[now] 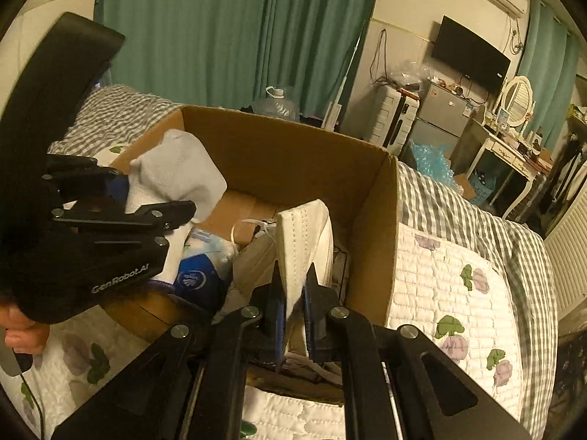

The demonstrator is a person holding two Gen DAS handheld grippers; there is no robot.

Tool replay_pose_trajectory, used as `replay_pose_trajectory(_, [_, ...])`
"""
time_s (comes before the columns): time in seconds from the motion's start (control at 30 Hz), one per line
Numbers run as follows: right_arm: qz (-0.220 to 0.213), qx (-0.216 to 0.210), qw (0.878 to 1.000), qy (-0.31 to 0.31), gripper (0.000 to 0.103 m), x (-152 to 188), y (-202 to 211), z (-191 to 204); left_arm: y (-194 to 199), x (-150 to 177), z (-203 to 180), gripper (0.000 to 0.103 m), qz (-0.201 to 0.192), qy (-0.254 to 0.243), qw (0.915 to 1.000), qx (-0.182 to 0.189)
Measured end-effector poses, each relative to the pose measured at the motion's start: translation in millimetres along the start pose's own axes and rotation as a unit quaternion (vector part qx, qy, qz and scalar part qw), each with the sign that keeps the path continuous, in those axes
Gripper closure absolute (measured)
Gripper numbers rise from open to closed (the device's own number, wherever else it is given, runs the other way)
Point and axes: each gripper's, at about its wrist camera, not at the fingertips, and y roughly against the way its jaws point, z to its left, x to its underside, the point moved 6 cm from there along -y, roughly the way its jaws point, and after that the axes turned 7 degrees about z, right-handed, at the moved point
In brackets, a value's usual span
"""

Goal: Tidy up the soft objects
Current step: 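Open both tools to release the sock and mask into the box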

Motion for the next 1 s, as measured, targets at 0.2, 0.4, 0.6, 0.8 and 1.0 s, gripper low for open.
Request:
replay_pose_trajectory(0.2, [-0.006, -0.022, 0.999, -0.03, 0.07, 0.1, 6.9, -9.6, 1.3, -0.9, 1.9, 0.06, 0.007, 0.007, 0.9997, 0.023])
replay_pose_trajectory(0.4, [-0.047, 0.007, 0.999, -0.017, 0.048, -5.8, 33.3, -13.2, 14.2, -10.3, 20.6, 0.051, 0.001, 0.063, 0.9968, 0.049])
replay_pose_trajectory(0.6, [-0.09, 0.031, 0.995, -0.02, 0.038, -9.7, 70.2, -16.0, 39.5, -16.8, 38.7, 0.047, -0.017, 0.102, 0.9938, 0.041])
replay_pose_trajectory(0.8, [-0.122, 0.037, 0.991, -0.025, 0.033, -16.1, 108.5, -17.7, 57.1, -17.8, 45.3, 0.035, -0.022, 0.104, 0.9934, 0.043])
replay_pose_trajectory(1.0, [-0.134, 0.049, 0.99, -0.018, 0.032, -9.9, 136.5, -6.7, 58.8, -27.7, 40.0, 0.028, -0.044, 0.074, 0.9962, 0.013])
